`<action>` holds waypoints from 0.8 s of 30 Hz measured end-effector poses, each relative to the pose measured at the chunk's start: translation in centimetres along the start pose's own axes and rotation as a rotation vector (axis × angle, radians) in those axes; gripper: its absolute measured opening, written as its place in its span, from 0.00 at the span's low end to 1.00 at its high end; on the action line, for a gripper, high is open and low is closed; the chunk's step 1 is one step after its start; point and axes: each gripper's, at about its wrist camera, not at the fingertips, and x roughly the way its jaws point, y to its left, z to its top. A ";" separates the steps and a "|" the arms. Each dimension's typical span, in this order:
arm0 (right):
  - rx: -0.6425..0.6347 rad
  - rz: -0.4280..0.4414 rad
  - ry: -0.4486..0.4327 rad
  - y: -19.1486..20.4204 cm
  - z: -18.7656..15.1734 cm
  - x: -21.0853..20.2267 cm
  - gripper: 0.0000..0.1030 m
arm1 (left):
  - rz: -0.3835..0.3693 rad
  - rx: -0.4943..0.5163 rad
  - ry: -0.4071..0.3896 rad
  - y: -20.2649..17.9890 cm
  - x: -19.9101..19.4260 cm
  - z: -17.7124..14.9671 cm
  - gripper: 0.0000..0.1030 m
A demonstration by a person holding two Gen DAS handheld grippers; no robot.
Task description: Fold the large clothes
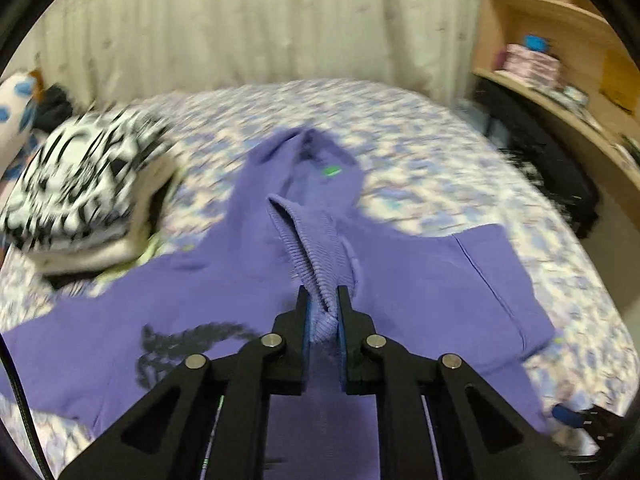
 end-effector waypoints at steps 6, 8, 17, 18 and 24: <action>0.012 0.010 0.025 -0.6 1.0 0.6 0.53 | 0.075 -0.083 0.191 5.9 6.2 -3.8 0.24; 0.029 0.025 0.022 -1.0 2.0 0.7 0.56 | 0.036 -0.133 0.235 7.1 7.3 -4.3 0.28; 0.148 0.106 -0.018 -4.0 9.1 2.6 0.66 | -0.046 -0.211 0.199 8.7 8.7 -3.6 0.69; 0.171 0.118 -0.010 -4.6 9.9 3.4 0.66 | -0.059 -0.211 0.219 8.7 9.4 -3.6 0.67; 0.255 0.124 0.030 -7.7 13.5 8.9 0.66 | -0.103 -0.177 0.254 7.9 11.3 -3.4 0.12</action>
